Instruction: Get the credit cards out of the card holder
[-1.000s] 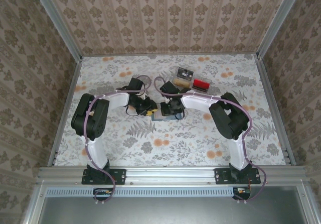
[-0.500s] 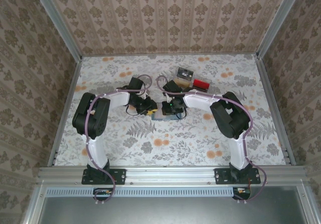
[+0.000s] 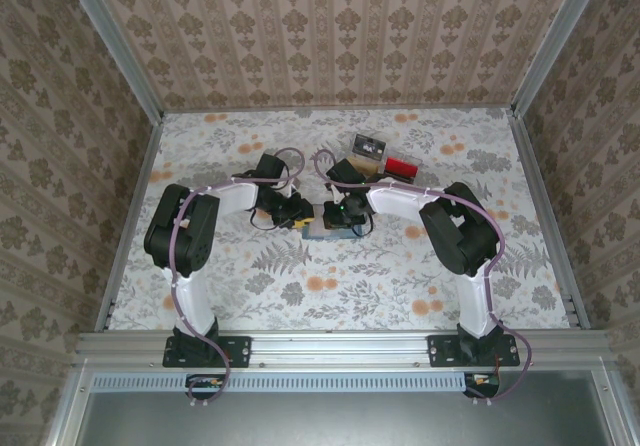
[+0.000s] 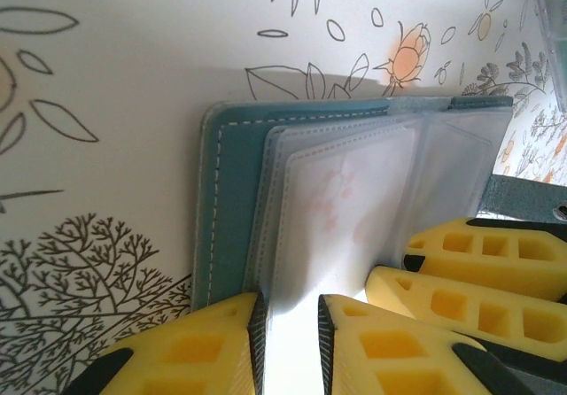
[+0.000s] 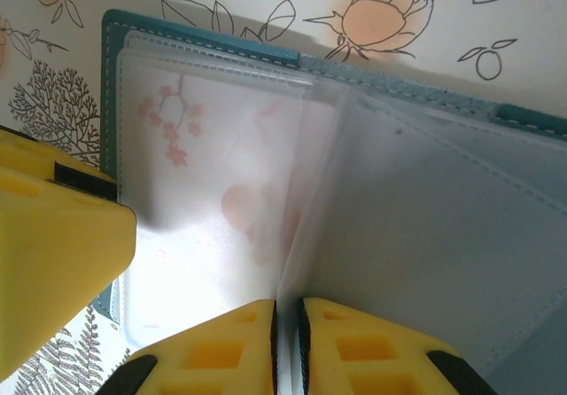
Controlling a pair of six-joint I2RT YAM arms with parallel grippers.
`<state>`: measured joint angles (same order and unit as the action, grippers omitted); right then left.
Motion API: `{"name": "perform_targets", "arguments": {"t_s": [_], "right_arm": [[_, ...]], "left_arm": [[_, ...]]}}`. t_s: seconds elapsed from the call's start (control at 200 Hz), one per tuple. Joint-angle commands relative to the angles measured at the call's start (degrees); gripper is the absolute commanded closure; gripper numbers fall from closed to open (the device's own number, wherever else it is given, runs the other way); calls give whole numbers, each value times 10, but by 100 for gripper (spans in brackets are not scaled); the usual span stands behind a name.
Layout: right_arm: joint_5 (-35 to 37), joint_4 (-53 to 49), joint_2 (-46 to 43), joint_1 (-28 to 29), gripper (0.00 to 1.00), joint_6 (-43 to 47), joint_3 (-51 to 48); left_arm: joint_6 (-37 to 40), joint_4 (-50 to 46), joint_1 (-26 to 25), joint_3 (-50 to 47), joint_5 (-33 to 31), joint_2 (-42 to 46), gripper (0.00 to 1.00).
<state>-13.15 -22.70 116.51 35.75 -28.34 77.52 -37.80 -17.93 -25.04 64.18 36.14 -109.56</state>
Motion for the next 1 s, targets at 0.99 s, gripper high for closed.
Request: {"name": "perform_targets", "arguments": {"t_s": [0.99], "right_arm": [[-67,16,-41,-14,69,3,-41]], "left_arm": [[69,-7,-8,-3,28,34,91]]}}
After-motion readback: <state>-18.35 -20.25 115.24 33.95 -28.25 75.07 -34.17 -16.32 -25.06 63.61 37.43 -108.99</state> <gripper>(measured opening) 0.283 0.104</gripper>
